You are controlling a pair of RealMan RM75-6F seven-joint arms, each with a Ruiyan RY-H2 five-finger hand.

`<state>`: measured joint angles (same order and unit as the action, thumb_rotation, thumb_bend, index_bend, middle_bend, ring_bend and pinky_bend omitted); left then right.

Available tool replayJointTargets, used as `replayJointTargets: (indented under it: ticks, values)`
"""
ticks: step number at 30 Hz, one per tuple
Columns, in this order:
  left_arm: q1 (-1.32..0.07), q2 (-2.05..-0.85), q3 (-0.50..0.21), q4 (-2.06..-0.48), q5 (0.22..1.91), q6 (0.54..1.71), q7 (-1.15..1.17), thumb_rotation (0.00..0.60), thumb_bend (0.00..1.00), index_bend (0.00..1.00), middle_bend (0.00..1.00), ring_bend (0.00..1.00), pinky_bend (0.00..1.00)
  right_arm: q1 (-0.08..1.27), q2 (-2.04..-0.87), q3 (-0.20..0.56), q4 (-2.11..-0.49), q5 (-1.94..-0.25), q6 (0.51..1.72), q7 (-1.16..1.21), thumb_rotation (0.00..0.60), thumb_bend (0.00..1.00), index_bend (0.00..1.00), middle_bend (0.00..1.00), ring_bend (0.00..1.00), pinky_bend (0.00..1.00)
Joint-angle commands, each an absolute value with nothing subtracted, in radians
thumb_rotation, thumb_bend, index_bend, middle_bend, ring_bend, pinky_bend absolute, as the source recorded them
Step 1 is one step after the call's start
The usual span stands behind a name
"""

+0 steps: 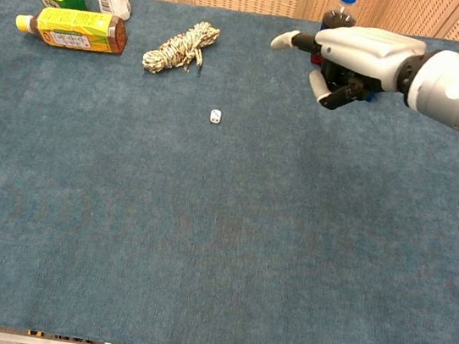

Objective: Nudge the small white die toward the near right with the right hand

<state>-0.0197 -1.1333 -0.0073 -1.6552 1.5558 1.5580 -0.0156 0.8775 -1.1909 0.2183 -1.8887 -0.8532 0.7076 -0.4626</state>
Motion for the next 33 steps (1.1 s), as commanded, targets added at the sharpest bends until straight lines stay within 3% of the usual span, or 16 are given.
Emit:
replayJointTargets:
  ticks: [1,16,33]
  values:
    - [-0.020,-1.134,-0.009,-1.656,1.555,1.558,-0.017,0.600,0.13,0.00,0.00,0.00,0.00,1.004,-1.254,0.186,-1.847,-0.697,0.686,-0.553,0.600,0.77,0.06,1.00,1.00,1.00]
    - [-0.017,-1.130,-0.012,-1.649,1.546,1.559,-0.034,0.600,0.13,0.00,0.00,0.00,0.00,1.251,-1.412,0.102,-1.684,-0.377,0.715,-0.629,0.600,0.77,0.21,1.00,1.00,1.00]
    - [-0.015,-1.132,-0.017,-1.646,1.536,1.559,-0.030,0.600,0.13,0.00,0.00,0.00,0.00,1.357,-1.569,0.062,-1.468,-0.285,0.658,-0.601,0.600,0.77,0.21,1.00,1.00,1.00]
